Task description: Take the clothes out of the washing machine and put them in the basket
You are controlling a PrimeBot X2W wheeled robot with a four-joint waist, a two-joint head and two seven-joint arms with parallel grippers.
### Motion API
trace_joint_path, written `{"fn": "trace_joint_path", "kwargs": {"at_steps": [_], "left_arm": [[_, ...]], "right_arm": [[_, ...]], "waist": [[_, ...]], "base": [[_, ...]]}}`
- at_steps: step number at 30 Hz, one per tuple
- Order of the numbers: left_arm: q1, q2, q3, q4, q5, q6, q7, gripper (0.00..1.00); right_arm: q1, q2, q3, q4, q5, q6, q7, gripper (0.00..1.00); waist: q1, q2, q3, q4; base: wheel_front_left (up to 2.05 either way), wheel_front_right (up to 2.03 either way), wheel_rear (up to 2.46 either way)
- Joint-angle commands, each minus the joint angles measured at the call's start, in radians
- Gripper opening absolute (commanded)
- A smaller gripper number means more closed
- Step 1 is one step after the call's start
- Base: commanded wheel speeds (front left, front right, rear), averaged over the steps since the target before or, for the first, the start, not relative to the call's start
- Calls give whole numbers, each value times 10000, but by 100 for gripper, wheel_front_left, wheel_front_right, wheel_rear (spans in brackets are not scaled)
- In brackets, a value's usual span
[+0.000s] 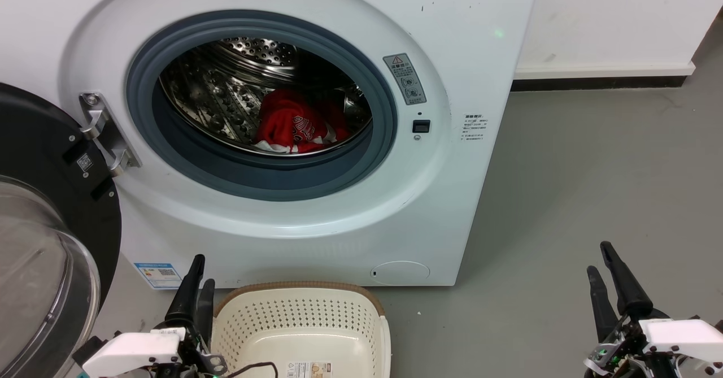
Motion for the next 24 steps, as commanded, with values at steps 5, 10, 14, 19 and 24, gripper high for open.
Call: {"fn": "trace_joint_path", "kwargs": {"at_steps": [5,10,14,19,24], "left_arm": [[-143,28,88,-372,604,-5,-296,100],[-128,33,155,-667,1511,75,-536,100],[-92,36,91,-980,2313,255,-717,100],[-20,41,-100,-1327,3382,544,-931,100],[54,45,-332,-1591,4456,833,-1137,100]], "right_arm": [[-83,-23,-13,-331,-628,0,-300,100],[9,-23,-15,-671,-1600,0,-542,100],[101,-24,9,-978,-2423,0,-724,100],[210,-25,45,-1332,-3533,0,-942,100],[296,-26,103,-1673,-4822,0,-1150,100]], "waist": [[0,0,9,1],[0,0,23,0],[0,0,36,1],[0,0,53,3],[0,0,68,2]], "base": [[0,0,0],[0,0,0],[0,0,0],[0,0,0],[0,0,0]]}}
